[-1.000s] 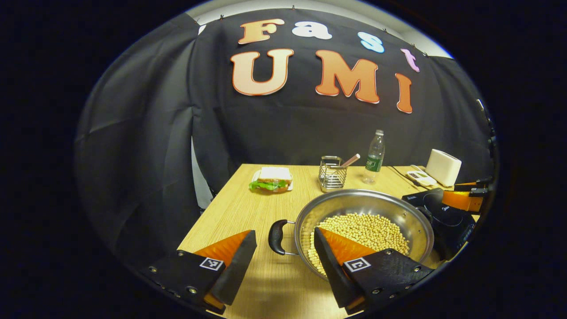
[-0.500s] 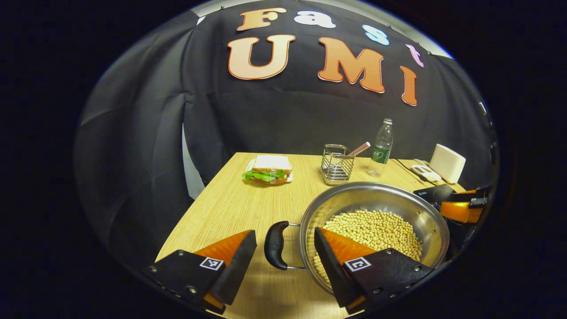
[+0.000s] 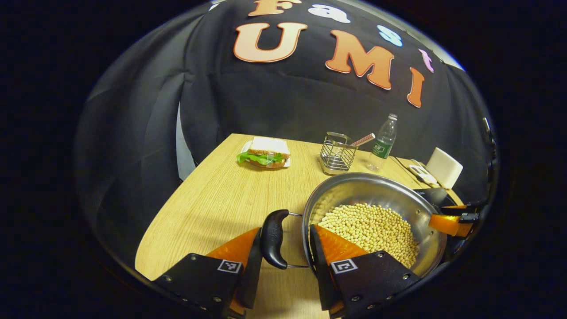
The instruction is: First push the handle of the pot to place it horizontally, then grasp the pot with both hands and set it on the induction cooktop.
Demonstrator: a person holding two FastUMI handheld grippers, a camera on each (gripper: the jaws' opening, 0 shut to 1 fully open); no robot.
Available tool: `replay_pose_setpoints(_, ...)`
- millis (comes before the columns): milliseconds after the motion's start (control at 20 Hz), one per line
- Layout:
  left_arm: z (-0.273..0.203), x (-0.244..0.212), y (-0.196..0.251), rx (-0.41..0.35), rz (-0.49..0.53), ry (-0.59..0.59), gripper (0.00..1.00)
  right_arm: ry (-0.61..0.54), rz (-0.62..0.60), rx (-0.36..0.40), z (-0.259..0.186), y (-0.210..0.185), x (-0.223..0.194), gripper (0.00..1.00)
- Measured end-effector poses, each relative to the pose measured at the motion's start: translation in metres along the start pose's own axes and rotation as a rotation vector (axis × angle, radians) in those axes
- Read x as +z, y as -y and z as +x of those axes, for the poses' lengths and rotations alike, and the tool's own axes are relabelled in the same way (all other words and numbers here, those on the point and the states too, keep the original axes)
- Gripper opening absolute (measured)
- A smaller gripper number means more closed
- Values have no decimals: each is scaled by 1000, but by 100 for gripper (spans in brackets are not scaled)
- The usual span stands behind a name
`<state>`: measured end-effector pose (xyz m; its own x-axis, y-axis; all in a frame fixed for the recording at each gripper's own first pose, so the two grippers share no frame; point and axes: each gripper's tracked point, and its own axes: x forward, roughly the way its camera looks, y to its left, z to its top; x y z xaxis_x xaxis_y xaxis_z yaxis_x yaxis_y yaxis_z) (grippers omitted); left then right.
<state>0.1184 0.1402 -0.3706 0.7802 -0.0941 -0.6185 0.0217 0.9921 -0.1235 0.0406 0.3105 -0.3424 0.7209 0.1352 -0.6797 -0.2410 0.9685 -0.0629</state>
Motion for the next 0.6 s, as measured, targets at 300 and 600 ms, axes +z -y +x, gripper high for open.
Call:
replay_pose_setpoints(300, -13, 2, 4, 10, -71, 10, 48, 6, 54, 21, 2, 3, 6, 53)
replay_pose_setpoints(600, -24, -3, 11, 2, -137, 8, 46, 49, 83, 21, -10, 14, 20, 48)
